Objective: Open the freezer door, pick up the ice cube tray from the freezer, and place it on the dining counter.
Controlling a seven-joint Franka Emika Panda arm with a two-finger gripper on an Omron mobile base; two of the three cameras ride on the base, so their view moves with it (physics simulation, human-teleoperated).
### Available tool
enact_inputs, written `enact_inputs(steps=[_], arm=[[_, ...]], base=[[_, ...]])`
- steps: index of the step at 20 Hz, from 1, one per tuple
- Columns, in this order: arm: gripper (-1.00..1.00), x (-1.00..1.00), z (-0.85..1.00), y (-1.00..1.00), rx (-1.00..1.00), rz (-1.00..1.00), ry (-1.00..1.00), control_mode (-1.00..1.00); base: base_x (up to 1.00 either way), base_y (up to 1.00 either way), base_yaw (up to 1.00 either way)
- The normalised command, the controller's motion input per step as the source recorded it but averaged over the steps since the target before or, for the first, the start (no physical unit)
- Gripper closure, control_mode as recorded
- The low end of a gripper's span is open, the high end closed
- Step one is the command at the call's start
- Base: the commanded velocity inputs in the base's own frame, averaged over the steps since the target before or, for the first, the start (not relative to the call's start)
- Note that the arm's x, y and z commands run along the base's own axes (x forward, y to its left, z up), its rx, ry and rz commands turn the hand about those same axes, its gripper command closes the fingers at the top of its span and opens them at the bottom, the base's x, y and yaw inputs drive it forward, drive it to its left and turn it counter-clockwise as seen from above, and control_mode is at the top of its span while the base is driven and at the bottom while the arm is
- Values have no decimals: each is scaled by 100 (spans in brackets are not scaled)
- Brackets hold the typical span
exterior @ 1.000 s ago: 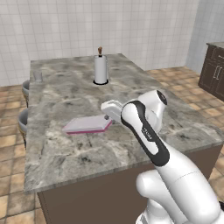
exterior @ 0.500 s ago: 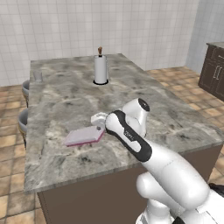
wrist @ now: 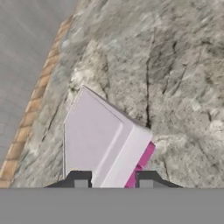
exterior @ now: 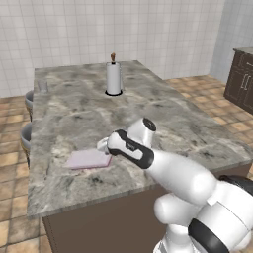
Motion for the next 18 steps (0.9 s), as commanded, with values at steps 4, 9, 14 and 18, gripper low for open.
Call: enact_inputs(steps=[4,9,14,18], arm=[[100,54,-53,5,-10,12,0,-100],[100,13,-13,0,-8,11,0,-100],[-100,-1,72,0,-1,5,0,-100],[-100,-38,100,14,-1,5,-1,-100]], base=[[0,0,0],[0,0,0],[0,0,0],[0,0,0]])
